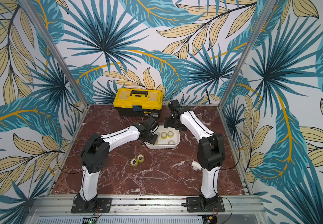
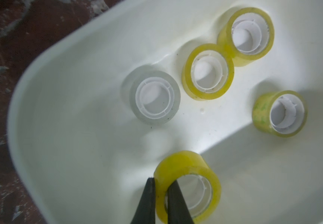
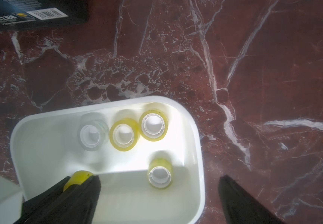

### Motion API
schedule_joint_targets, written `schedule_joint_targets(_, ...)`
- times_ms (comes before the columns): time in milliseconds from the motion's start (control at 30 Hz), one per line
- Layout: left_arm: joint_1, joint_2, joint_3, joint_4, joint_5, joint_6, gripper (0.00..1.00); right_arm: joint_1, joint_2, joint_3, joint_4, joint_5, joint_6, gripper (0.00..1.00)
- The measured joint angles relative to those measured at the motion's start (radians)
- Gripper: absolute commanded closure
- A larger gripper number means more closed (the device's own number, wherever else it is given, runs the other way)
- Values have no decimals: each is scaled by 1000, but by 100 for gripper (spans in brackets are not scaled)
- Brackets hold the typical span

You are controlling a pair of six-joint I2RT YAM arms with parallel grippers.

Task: Put the transparent tape into the storage box
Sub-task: Place the tape in the storage box.

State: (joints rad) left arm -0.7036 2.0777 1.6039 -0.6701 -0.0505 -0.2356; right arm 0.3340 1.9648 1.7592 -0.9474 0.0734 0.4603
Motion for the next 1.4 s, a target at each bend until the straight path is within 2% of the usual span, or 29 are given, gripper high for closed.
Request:
schedule_joint_targets(633, -48, 101, 83, 39, 18, 11, 100, 0, 3, 6, 8, -36, 7, 0)
schedule_joint_targets(1400, -57, 171, 153, 113, 83, -54, 100, -10, -33, -3, 8, -3, 3, 0)
